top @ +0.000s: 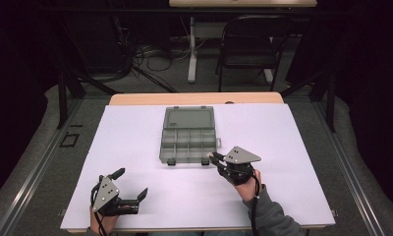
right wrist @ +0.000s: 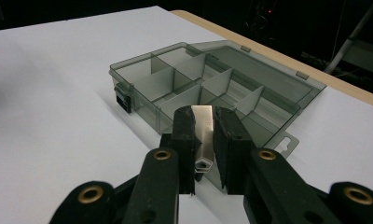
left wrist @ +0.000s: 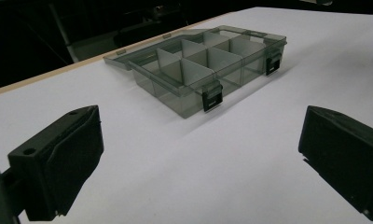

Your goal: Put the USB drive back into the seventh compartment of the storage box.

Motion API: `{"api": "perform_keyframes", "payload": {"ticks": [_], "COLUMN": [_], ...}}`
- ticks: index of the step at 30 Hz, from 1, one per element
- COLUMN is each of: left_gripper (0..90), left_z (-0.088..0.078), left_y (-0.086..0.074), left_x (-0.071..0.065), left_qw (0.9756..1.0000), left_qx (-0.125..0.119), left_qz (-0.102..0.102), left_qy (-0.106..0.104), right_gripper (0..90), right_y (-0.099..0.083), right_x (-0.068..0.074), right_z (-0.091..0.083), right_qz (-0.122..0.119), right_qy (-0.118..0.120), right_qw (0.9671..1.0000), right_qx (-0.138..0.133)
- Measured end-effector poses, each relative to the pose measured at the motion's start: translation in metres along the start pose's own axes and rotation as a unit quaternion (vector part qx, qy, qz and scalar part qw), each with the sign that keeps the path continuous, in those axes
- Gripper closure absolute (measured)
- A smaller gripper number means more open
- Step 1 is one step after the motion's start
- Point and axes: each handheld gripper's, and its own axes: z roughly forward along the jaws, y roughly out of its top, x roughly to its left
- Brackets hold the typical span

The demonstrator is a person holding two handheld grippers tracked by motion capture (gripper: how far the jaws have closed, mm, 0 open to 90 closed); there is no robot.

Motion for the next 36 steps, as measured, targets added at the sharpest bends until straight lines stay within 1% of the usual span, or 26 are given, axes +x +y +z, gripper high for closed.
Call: {"api": "perform_keyframes", "payload": {"ticks": [7, 16, 18, 28, 36], "left_gripper": [0.1, 0.1, 0.1, 0.1, 0.1], "left_z": [0.0, 0.0, 0.0, 0.0, 0.001], "left_y": [0.0, 0.0, 0.0, 0.0, 0.0], "left_x": [0.0, 0.0, 0.0, 0.0, 0.0], "left_qw": [1.0, 1.0, 1.0, 1.0, 1.0], "left_qx": [0.0, 0.001, 0.001, 0.001, 0.0], "left_qz": [-0.001, 0.001, 0.0, 0.001, 0.001], "left_qy": [0.0, -0.001, -0.001, -0.001, -0.001], "right_gripper": [79.5, 79.5, 79.5, 79.5, 79.5], "right_y": [0.005, 0.008, 0.009, 0.012, 0.016], "right_x": [-0.002, -0.006, -0.007, -0.008, -0.012], "right_z": [0.004, 0.012, 0.013, 0.021, 0.03], "right_qz": [0.003, 0.006, 0.009, 0.008, 0.015], "right_qy": [-0.005, -0.011, -0.011, -0.01, -0.007], "right_qw": [0.9999, 0.9998, 0.9998, 0.9998, 0.9998], "right_qx": [-0.009, -0.012, -0.013, -0.013, -0.014]}}
